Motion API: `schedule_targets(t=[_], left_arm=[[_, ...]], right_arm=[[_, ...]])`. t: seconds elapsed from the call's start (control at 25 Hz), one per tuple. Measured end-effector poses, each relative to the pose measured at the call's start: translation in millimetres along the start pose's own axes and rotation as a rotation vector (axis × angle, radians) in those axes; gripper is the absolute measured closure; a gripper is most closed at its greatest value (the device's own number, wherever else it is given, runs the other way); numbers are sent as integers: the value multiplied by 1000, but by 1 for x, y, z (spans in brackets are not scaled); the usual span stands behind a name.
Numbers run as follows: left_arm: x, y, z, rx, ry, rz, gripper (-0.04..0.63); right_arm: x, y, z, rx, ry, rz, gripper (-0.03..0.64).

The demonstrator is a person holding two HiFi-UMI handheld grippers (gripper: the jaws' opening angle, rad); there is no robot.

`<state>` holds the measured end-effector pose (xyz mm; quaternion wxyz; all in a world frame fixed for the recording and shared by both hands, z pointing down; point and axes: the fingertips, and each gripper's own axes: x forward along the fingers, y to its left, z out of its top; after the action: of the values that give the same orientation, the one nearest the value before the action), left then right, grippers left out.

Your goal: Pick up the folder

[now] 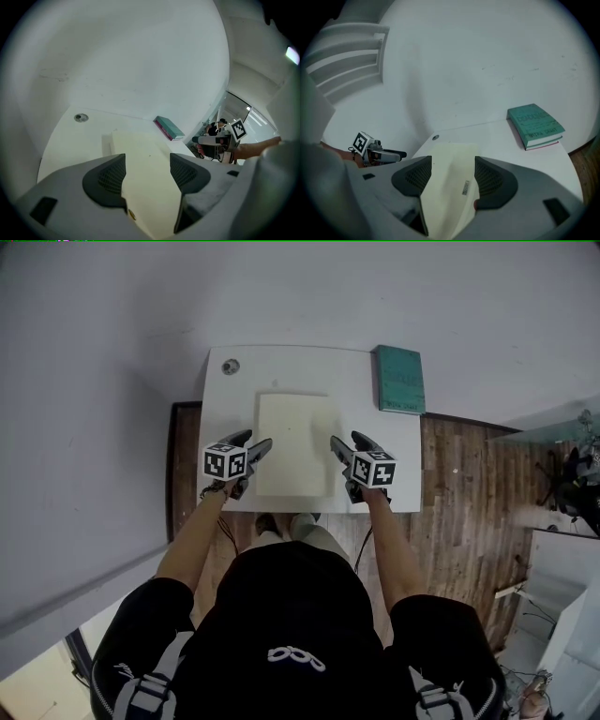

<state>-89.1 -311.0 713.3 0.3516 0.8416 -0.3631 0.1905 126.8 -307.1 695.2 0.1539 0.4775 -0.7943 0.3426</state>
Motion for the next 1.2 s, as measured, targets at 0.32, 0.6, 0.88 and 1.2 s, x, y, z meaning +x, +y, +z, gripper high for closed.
schedule_targets(t=[0.32,0.6,0.88,1.2], left_arm=[[29,22,-41,-122,100,4,311],[46,32,-54,-167,166,-4,311],[58,40,-63,-228,205,-16,311],[67,44,-67,-259,259,-37,311]], right_arm=[[30,-23,-50,43,167,17,334],[53,-32,-78,126,244,25,334],[69,-38,-91,192,282,25,336],[82,-41,-101,293,352,67,337]])
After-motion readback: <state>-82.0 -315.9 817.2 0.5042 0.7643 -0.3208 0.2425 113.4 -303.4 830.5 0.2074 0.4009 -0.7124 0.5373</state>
